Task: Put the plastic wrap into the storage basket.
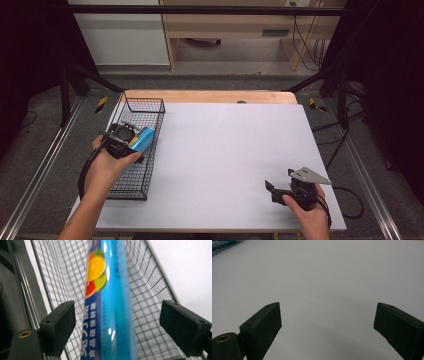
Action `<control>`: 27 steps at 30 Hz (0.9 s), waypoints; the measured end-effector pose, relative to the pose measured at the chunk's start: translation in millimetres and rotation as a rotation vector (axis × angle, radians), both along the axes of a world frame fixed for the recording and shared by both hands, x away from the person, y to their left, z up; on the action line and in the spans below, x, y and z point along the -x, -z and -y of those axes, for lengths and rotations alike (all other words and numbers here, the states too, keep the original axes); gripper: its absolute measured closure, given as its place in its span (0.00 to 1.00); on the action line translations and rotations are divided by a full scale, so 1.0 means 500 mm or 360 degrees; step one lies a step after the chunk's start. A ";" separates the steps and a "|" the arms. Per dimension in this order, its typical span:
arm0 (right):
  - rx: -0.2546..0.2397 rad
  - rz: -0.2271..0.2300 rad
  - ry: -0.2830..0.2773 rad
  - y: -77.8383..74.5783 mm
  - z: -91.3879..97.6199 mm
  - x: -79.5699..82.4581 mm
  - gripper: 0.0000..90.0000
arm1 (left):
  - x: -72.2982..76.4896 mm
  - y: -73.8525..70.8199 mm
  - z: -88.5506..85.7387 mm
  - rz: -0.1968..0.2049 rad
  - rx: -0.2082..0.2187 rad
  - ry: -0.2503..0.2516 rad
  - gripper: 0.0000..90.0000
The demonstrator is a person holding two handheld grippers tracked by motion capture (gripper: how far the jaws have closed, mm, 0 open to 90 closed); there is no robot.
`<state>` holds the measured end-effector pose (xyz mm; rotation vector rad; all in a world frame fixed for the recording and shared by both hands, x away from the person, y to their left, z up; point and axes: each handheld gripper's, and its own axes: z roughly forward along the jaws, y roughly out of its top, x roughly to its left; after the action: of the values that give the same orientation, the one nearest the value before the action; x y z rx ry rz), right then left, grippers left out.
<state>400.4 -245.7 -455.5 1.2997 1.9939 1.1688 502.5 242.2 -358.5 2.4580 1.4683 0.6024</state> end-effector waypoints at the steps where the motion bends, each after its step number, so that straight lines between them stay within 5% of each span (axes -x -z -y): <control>1: 0.0001 -0.0002 0.0001 0.000 0.000 0.000 0.09 | 0.003 -0.002 0.003 0.0024 0.0014 0.0008 0.15; 9: 0.0000 -0.0003 -0.0008 -0.001 -0.002 0.001 0.09 | 0.037 -0.032 0.008 0.0274 0.0213 0.0054 0.10; 16: -0.0005 -0.0001 0.0002 -0.001 0.000 0.001 0.09 | 0.060 -0.053 0.030 0.0405 0.0370 0.0141 0.08; 24: -0.0006 0.0005 0.0001 -0.002 0.000 0.001 0.08 | 0.077 -0.057 0.072 0.0472 0.0480 0.0285 0.07; 27: -0.0003 0.0019 0.0010 -0.003 0.002 0.001 0.08 | 0.080 -0.049 0.092 0.0421 0.0472 0.0323 0.06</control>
<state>399.7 -246.6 -454.2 1.2960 1.9794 1.1728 462.7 196.2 -334.2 2.1670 1.1034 0.5936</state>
